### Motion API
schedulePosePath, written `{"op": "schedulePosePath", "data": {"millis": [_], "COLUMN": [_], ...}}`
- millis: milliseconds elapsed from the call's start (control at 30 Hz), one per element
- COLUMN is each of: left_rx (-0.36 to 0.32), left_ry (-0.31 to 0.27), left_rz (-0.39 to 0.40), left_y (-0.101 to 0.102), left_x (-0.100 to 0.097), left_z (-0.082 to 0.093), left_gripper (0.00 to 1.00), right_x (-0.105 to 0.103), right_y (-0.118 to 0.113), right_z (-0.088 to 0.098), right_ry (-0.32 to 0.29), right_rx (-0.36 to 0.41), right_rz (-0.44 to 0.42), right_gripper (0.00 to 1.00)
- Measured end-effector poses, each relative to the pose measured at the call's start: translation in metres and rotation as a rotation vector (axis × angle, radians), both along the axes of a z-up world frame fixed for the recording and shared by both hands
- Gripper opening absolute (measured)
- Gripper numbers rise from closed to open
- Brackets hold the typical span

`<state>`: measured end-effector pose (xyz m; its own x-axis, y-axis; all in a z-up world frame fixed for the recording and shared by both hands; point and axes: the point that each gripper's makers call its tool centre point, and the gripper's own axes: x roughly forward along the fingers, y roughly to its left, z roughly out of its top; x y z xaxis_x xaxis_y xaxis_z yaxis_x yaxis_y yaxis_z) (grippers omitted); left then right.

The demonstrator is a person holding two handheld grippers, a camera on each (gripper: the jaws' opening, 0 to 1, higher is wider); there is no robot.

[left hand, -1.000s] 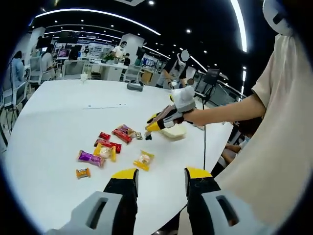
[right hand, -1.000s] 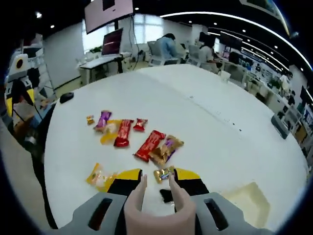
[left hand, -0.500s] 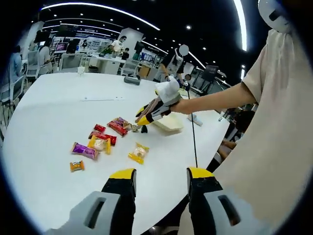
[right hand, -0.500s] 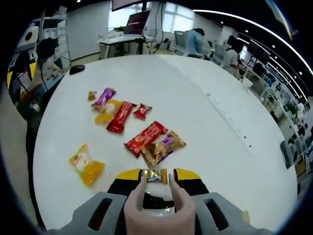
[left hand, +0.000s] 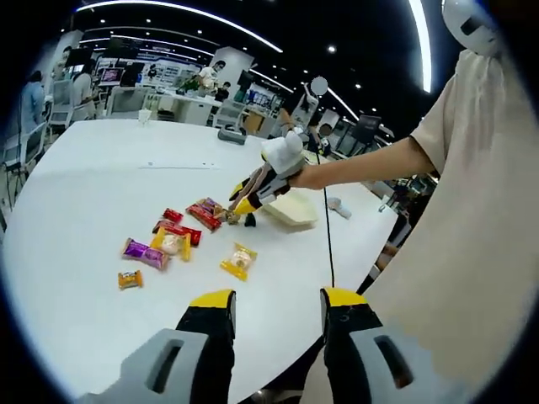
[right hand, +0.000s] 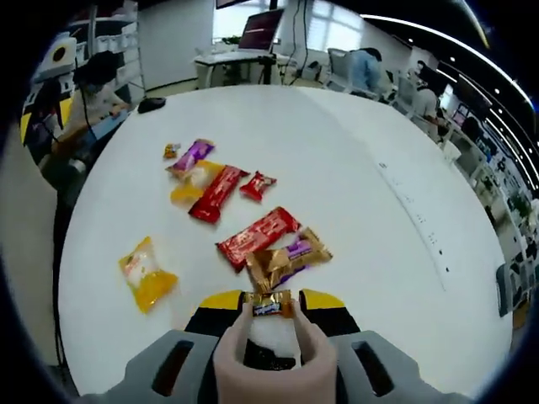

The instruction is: Place the target food into the container with the food tongs after gripping and lifting it, then release it inside without dropping or visibly crushing the food.

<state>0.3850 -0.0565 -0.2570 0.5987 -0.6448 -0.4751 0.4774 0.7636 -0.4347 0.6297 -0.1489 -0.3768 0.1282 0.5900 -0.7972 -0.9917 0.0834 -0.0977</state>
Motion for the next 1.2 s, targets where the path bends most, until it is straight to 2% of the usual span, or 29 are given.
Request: {"op": "schedulePosePath", "data": {"millis": [200,500,633,1200], "left_rx": [-0.004,-0.009,-0.008,-0.02], "left_ry": [-0.003,0.006,0.012,0.001], "left_rz": [0.003,0.016,0.018,0.027], "left_y": [-0.001,-0.005,-0.005,-0.006], "left_x": [0.003,-0.002,-0.004,-0.001], "left_z": [0.001,0.0,-0.001,0.003], "left_gripper": [0.39,0.39,0.38,0.34], "right_x": [-0.005,-0.007,-0.006,-0.003], "right_y": [0.003,0.004,0.004,0.001], "right_z": [0.009,-0.001,-0.002,-0.006], "right_ry": [-0.031,-0.023,0.004,0.022], "right_rx": [-0.004,-0.035,-0.034,-0.043], "right_rz": [0.072,0.118,0.098,0.039], "right_gripper": [0.25,0.25,0.25,0.22]}}
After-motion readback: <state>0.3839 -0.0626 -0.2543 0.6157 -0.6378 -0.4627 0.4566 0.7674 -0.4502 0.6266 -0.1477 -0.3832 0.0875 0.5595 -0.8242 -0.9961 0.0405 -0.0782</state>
